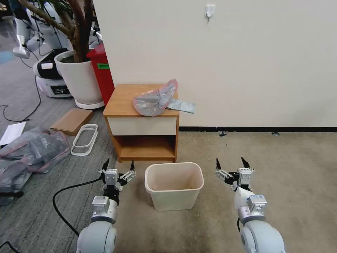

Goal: Pick up the garbage bag from the table and place it over the trash can.

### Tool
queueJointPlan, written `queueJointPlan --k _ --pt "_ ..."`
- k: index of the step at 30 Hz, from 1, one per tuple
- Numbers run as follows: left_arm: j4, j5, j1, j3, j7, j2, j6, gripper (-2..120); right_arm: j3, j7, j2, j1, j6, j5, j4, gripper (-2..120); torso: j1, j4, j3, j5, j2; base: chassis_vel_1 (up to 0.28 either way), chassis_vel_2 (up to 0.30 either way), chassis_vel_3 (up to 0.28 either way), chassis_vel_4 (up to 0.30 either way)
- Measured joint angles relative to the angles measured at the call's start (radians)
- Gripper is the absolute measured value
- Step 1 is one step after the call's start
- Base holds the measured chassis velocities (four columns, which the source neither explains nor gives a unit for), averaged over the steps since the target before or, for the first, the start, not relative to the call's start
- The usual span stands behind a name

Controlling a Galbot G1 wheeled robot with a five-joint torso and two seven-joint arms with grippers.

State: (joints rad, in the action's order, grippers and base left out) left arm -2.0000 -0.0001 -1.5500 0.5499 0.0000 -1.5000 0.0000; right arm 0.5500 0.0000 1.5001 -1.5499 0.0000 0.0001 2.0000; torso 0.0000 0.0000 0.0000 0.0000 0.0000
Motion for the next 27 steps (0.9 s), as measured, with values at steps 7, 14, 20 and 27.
queueJointPlan --k 7,14,20,27 --pt "0.000 0.000 0.000 0.000 0.000 0.000 0.000 100 0.000 0.000 0.000 0.000 0.000 0.000 0.000 100 0.000 0.0000 0.000 0.0000 0.000 0.000 0.000 0.000 0.000" --pt "0.000 0.000 0.000 0.000 0.000 0.000 0.000 100 0.000 0.000 0.000 0.000 0.000 0.000 0.000 100 0.000 0.0000 0.000 0.0000 0.000 0.000 0.000 0.000 0.000" --pt "0.000 0.000 0.000 0.000 0.000 0.000 0.000 100 0.000 0.000 0.000 0.000 0.000 0.000 0.000 100 0.000 0.0000 0.000 0.0000 0.000 0.000 0.000 0.000 0.000" --pt "0.000 0.000 0.000 0.000 0.000 0.000 0.000 100 0.000 0.000 0.000 0.000 0.000 0.000 0.000 100 0.000 -0.0001 0.000 0.0000 0.000 0.000 0.000 0.000 0.000"
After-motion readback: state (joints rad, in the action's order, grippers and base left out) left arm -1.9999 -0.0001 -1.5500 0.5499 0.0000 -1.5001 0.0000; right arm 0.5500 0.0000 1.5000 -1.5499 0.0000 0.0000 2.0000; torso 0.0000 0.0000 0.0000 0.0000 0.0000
